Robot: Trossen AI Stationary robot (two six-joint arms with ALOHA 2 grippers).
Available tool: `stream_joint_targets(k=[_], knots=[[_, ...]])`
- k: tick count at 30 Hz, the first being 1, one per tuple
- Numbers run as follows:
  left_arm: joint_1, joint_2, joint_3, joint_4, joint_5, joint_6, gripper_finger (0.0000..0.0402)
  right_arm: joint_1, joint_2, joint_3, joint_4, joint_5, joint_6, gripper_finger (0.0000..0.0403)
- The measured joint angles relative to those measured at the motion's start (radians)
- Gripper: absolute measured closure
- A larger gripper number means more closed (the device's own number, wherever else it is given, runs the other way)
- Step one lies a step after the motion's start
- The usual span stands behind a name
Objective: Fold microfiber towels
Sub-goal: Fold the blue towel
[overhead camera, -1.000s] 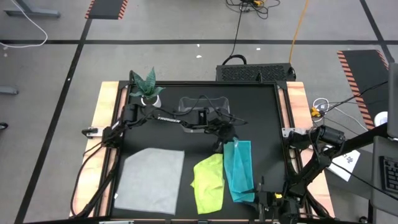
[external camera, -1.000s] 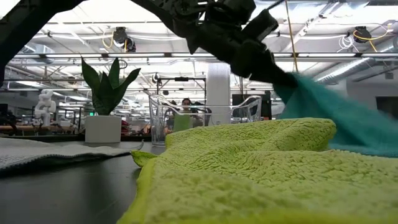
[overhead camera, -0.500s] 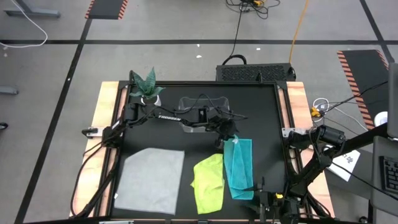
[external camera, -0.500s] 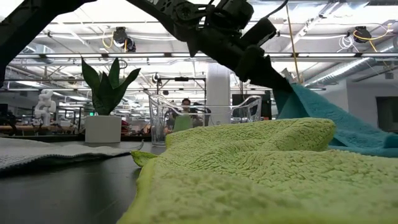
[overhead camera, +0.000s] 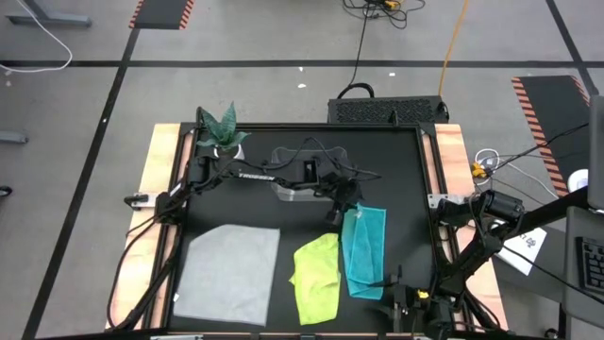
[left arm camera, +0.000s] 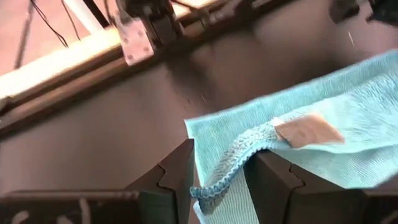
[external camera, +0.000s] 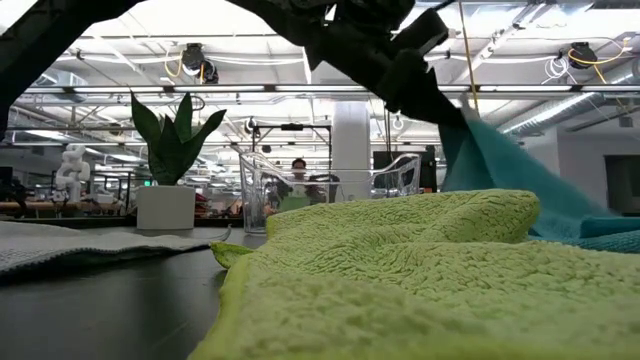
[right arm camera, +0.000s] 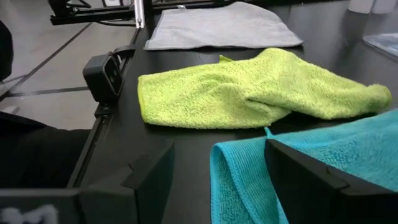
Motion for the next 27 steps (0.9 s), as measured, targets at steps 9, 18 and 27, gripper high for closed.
stream_joint_targets(k=[9, 18, 27], knots=[[-0.021, 0.000, -0.001, -0.002, 0.006, 0.122, 0.0262, 0.000, 0.000, -0.004, 0.001, 0.000, 0.003, 0.0163], [-0.014, 0.011, -0.001, -0.008, 0.096, 0.029, 0.0162, 0.000, 0.000, -0.004, 0.005, -0.001, 0.002, 0.0163], [0.002, 0.010, -0.001, 0.009, 0.023, 0.027, 0.0089, 0.000, 0.000, -0.004, 0.009, -0.001, 0.002, 0.0163]])
